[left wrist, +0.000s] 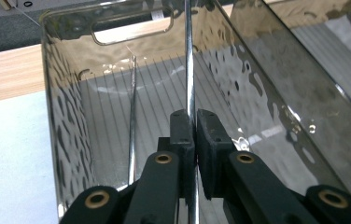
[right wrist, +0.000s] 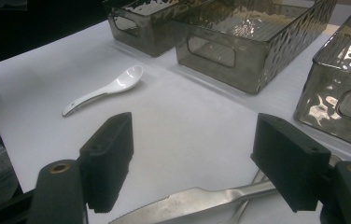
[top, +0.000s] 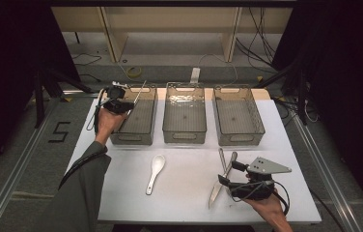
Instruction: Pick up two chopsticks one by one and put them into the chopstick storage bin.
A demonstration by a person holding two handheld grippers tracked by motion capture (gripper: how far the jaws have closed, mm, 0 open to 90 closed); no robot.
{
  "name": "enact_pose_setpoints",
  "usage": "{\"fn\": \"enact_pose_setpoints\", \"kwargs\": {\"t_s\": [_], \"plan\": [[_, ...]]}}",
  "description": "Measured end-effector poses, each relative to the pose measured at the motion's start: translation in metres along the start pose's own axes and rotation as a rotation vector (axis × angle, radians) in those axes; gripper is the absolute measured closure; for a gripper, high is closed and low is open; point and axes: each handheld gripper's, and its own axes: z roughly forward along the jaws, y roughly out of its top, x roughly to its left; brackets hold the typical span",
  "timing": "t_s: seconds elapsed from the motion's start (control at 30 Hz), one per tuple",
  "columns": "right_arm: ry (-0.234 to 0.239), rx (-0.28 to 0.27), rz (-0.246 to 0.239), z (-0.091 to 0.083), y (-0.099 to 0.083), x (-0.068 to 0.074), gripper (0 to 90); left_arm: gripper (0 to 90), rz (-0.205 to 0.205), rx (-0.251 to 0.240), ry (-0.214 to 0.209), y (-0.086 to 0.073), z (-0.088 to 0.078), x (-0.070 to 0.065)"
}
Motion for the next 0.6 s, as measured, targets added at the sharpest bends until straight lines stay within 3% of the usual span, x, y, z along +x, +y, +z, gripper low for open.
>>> {"fn": "enact_pose_setpoints", "kwargs": {"t_s": [0.33,0.6], "plan": [[0.002,-0.001,0.000,0.0001,0.0001,0.0001,29.9,83.8,-0.017,0.016,0.021,-0.0072,0.0062,-0.0003],[0.002,-0.002,0.000,-0.0001,0.0003,-0.0001,29.9,67.7,-0.076,0.017,-0.034,-0.0080,0.0010,-0.0021]]}}
